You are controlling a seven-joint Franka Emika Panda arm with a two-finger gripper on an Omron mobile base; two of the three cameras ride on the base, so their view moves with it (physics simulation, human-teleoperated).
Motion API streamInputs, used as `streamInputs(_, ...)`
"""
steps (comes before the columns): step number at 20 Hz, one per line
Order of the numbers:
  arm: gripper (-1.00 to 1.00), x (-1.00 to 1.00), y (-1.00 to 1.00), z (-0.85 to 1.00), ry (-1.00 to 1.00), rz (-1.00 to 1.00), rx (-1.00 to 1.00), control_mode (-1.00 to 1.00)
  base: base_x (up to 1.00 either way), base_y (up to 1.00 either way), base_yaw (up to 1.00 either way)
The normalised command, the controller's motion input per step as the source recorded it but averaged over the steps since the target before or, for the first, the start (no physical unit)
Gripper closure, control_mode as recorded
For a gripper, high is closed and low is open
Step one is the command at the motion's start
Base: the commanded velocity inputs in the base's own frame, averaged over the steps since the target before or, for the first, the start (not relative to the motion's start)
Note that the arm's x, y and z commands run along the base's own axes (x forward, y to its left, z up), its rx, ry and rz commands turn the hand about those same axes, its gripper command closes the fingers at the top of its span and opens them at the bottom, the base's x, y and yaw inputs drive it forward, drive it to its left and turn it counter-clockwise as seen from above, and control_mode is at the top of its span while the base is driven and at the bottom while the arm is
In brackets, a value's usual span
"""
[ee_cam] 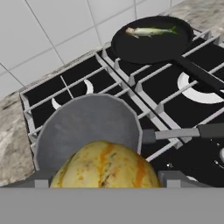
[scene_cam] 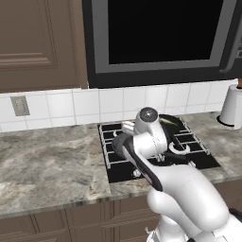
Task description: Place both pans onto different burners. Then place the squash and the fish on different pans.
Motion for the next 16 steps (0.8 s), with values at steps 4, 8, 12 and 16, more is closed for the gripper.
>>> streamInputs(4, 1.0, 0.29, 0.0, -0.37, 0.0, 0.0, 0.01, -1.0, 0.0, 0.0, 0.0)
streamInputs(8, 1.0, 0.23, 0.03, -0.37, 0.0, 0.0, 0.03, -1.0, 0.0, 0.0, 0.0)
streamInputs(12, 1.0, 0.18, 0.04, -0.19, 0.0, 0.0, 0.03, -1.0, 0.0, 0.0, 0.0)
streamInputs(16, 1.0, 0.15, 0.06, -0.03, 0.0, 0.0, 0.03, -1.0, 0.0, 0.0, 0.0)
